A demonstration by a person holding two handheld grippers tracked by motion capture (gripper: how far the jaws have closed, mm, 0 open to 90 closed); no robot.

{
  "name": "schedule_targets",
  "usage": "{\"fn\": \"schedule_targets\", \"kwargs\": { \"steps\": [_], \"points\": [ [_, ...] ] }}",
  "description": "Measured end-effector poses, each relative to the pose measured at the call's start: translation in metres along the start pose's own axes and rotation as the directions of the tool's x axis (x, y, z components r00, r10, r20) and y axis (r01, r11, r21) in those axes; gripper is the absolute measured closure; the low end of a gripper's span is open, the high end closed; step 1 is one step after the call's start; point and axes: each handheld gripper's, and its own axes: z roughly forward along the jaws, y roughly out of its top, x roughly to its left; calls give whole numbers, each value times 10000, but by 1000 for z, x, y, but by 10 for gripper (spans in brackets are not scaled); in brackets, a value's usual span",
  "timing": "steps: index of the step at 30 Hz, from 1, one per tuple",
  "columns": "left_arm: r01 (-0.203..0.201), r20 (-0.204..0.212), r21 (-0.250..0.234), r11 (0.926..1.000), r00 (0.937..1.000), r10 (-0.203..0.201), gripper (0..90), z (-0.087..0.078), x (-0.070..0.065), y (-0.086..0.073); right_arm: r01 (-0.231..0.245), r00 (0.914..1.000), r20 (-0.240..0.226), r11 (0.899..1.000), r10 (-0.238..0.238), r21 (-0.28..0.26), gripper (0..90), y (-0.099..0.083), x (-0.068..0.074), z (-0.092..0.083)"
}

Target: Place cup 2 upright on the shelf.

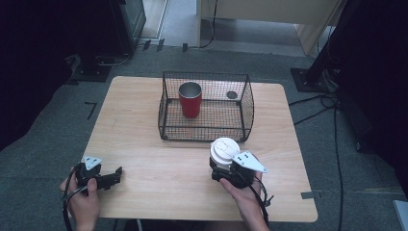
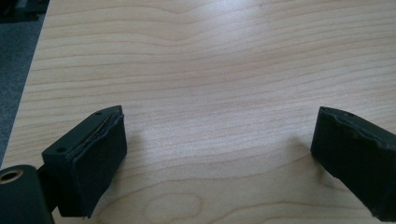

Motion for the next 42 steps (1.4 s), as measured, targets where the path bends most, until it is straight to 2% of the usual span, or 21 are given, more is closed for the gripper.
{"fn": "schedule_targets", "kwargs": {
  "steps": [2,8,14,17,26,42],
  "points": [
    [2,-1,-1,10000,10000,-2,42,0,0,0,175,9997,189,9998,-172,-138,144,0,2,1],
    [0,-2,1,10000,10000,0,42,0,0,0,316,9983,496,9987,-296,-400,161,1,2,-1],
    [-12,-5,-1,10000,10000,12,42,0,0,0,373,9985,413,9979,-352,-532,164,1,1,-5],
    [-18,-1,1,10000,10000,18,42,0,0,0,422,9988,299,9962,-400,-759,164,1,2,-7],
    [-18,-1,1,10000,10000,18,42,0,0,0,433,9987,322,9929,-399,-1108,164,8,2,-11],
    [-40,14,23,10000,10000,40,42,0,0,0,680,9972,440,9807,-609,-1831,164,39,5,-16]
  ]
}}
